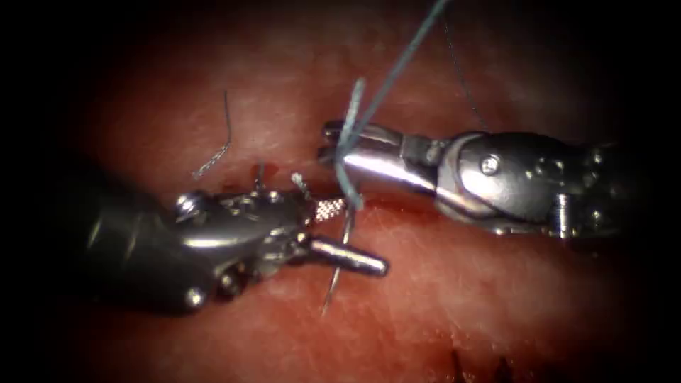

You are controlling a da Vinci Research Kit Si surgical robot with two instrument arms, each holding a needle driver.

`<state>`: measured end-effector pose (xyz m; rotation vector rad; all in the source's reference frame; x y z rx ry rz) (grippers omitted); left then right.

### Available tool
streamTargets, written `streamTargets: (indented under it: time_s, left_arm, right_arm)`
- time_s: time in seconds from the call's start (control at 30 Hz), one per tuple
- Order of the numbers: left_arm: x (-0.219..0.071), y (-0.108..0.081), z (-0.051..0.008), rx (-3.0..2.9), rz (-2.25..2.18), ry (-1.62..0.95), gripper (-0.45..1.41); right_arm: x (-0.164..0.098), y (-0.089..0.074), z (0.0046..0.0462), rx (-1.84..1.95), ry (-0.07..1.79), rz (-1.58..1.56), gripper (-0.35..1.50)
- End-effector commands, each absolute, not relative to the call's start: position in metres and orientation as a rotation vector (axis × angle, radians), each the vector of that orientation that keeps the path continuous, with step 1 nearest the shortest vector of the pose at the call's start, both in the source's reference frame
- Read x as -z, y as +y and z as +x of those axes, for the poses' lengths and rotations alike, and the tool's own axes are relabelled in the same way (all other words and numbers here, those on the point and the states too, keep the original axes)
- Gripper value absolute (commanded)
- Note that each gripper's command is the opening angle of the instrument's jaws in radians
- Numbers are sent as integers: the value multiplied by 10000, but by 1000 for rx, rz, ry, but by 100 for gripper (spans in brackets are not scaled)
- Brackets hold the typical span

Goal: Wound Closure

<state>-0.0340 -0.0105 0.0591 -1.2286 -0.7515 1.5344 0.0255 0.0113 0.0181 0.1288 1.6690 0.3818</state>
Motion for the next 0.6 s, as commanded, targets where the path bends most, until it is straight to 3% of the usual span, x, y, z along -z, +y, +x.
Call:
streamTargets:
  time_s: [0.03, 0.2, 0.27, 0.3, 0.37, 0.6]
  left_arm:
    - [-592, -114, -341, -1535, -1226, -770, 64]
    - [-589, -117, -342, -1540, -1240, -812, 39]
    - [-585, -121, -345, -1543, -1252, -856, 11]
    - [-583, -123, -346, -1553, -1273, -866, -15]
    - [-582, -125, -346, -1561, -1281, -874, -40]
    - [-580, -123, -341, -1553, -1304, -840, -45]
  right_arm:
    - [-185, 105, 259, -381, 1670, 135, -35]
    - [-184, 104, 260, -378, 1678, 138, -35]
    - [-184, 103, 261, -376, 1680, 140, -35]
    - [-183, 101, 261, -374, 1682, 142, -35]
    - [-183, 100, 262, -372, 1683, 142, -35]
    - [-182, 97, 258, -373, 1686, 160, -35]
